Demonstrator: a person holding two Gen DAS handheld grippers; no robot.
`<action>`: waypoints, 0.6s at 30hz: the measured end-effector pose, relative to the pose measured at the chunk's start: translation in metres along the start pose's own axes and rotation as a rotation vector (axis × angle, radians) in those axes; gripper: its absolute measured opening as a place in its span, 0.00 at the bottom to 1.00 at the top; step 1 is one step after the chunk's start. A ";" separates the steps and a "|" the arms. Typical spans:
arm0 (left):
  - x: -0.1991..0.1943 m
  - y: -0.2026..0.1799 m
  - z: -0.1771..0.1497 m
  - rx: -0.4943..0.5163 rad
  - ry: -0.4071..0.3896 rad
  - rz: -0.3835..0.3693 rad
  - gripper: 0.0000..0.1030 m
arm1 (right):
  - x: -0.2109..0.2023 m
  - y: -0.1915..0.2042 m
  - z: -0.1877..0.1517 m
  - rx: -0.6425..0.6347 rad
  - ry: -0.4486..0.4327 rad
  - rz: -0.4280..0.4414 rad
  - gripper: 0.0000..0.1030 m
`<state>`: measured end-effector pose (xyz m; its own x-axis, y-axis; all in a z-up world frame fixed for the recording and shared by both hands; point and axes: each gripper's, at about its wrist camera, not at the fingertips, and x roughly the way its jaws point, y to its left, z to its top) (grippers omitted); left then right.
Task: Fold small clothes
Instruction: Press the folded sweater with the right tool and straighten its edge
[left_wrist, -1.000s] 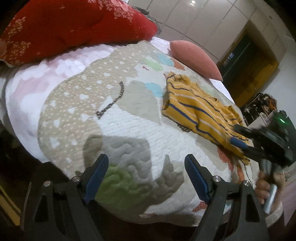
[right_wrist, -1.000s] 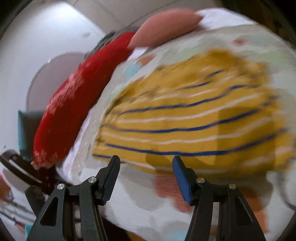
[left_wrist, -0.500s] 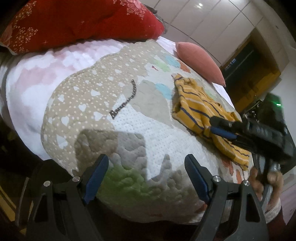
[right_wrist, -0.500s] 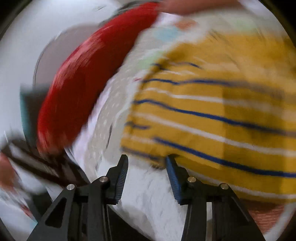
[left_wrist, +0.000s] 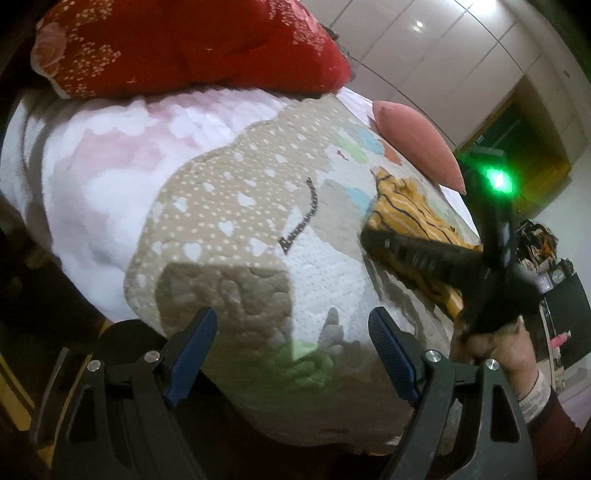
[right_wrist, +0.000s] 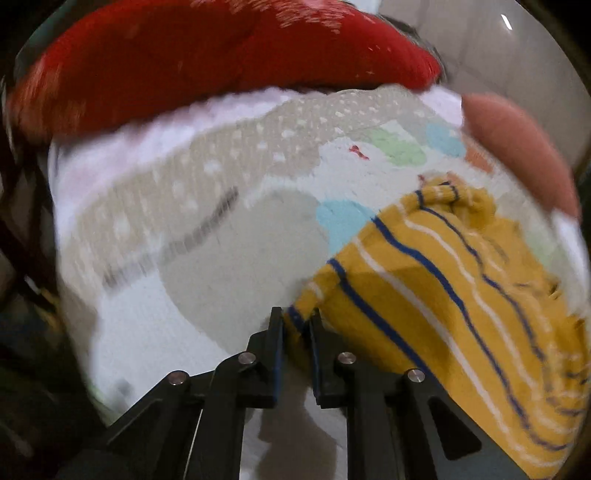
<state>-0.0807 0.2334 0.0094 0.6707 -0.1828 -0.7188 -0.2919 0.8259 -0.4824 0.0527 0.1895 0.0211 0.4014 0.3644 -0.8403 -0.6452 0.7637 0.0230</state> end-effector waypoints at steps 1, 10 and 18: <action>-0.001 0.000 0.001 0.002 -0.002 0.004 0.81 | -0.001 -0.001 0.006 0.030 -0.013 0.047 0.13; -0.014 -0.023 -0.007 0.101 -0.009 0.034 0.81 | -0.038 -0.028 -0.006 0.215 -0.114 0.212 0.36; 0.025 -0.090 -0.026 0.268 0.116 0.019 0.81 | -0.107 -0.147 -0.101 0.607 -0.277 0.193 0.54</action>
<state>-0.0553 0.1407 0.0219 0.5796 -0.2130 -0.7866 -0.1031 0.9383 -0.3300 0.0389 -0.0157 0.0535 0.5193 0.5847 -0.6233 -0.2764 0.8050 0.5249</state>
